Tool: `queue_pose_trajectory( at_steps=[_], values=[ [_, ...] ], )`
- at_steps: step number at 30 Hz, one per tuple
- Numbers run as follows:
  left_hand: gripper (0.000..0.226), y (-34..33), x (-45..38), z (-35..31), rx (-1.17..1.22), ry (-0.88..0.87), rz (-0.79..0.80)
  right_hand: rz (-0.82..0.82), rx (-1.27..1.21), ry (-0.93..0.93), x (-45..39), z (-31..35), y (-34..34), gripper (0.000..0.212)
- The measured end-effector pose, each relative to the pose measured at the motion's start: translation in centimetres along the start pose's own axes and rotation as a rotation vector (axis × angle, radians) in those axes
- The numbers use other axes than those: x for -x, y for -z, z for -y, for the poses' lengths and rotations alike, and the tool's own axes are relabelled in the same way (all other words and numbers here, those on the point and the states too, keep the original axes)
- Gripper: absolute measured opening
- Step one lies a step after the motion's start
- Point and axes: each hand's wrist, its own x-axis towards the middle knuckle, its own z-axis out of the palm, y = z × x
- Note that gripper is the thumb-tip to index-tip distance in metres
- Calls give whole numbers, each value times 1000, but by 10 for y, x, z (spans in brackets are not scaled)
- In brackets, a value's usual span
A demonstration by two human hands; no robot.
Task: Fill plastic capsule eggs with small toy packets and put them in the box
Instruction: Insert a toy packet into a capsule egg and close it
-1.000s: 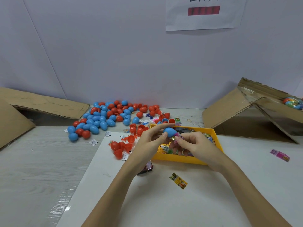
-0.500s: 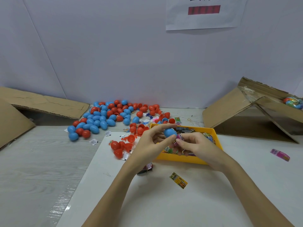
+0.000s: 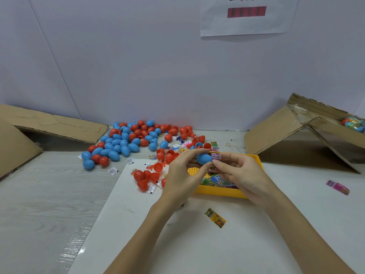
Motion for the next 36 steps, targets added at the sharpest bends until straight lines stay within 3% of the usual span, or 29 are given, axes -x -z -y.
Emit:
queue_pose_trajectory(
  at_steps=[3, 9, 14, 18, 24, 28, 36],
  values=[
    [39, 0, 0, 0, 34, 25, -8, -46, -100, -10, -1, -2, -4, 44],
    [35, 2, -1, -2, 86, 77, -36, -136, -99, 50, -1, -5, -6, 15],
    [38, 0, -2, -1, 71, 81, -44, -130, -69, 61, -1, -6, -8, 33],
    [43, 1, -2, 1, 87, 94, -50, -138, -38, 96, -2, -7, -9, 27],
    [29, 2, -2, 1, 122, 126, -79, -98, -4, 163, -1, -6, -12, 24],
    [29, 2, -3, 2, 105, 131, -75, -111, 42, 216, 0, -6, -14, 32],
    [27, 2, -5, 1, 121, 164, -107, -153, 135, 322, 3, -4, -16, 24]
  ],
)
